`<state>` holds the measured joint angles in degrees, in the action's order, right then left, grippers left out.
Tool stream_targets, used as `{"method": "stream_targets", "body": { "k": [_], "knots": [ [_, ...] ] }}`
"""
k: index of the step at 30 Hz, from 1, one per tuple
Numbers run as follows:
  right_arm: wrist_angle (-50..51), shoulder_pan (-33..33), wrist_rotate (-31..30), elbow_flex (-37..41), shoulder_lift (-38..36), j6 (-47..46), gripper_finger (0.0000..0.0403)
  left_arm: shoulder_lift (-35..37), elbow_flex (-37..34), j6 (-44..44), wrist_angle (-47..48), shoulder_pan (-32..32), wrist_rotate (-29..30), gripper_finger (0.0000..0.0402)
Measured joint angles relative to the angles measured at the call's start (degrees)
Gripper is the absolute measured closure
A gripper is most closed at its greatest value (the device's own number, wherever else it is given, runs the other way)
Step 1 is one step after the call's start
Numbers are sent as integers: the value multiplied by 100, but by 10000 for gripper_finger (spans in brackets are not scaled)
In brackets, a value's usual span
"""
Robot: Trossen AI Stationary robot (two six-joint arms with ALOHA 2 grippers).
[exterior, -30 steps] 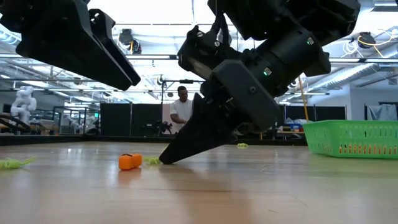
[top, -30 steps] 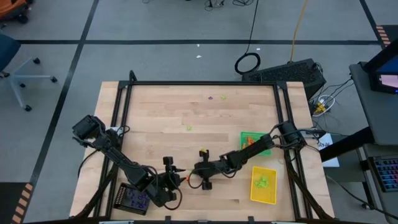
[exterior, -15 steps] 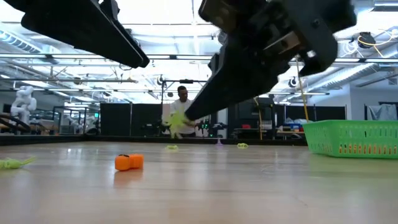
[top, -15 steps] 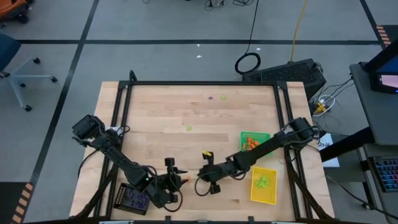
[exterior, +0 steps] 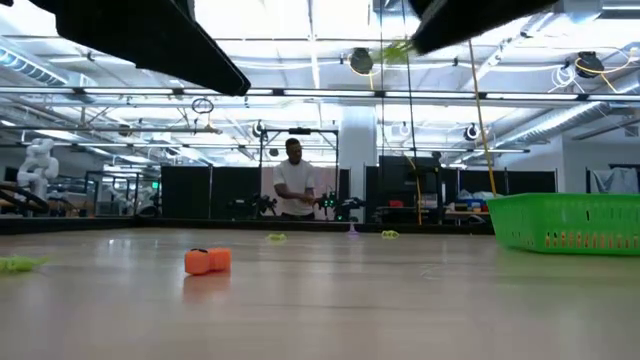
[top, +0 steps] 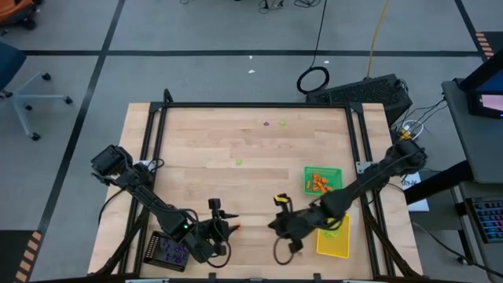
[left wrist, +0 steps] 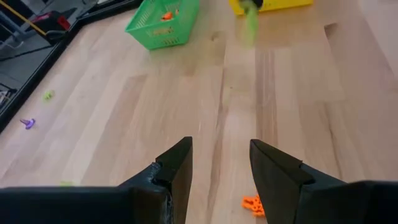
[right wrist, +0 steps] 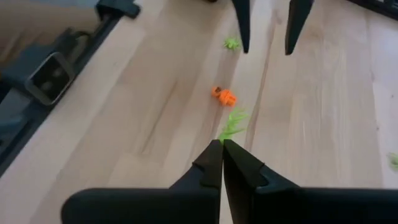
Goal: Sort Halloween decoration
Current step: Put the green spider toy into the yellow bin
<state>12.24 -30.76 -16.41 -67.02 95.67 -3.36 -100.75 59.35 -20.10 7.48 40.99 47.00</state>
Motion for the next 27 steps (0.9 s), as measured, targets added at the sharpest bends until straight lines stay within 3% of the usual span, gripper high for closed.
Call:
{"method": "stream_targets", "body": {
  "k": [4, 8, 12, 24, 27],
  "knots": [
    [304, -267, -128, 0, -327, -52, 403, 18, 0, 93, -200, 0, -2, 244],
    [-164, -529, -309, 260, -450, -37, 403, 55, 0, 422, -814, 0, 0, 244],
    [-1087, -599, -330, 789, -465, 123, 403, 187, 2, 541, -1246, -38, -4, 244],
    [-5065, -346, -347, 2475, -467, 881, 403, 315, 0, 442, -1260, -44, 0, 244],
    [-5470, -295, -348, 2594, -470, 951, 403, 315, 0, 436, -1256, -44, -6, 244]
  ]
}}
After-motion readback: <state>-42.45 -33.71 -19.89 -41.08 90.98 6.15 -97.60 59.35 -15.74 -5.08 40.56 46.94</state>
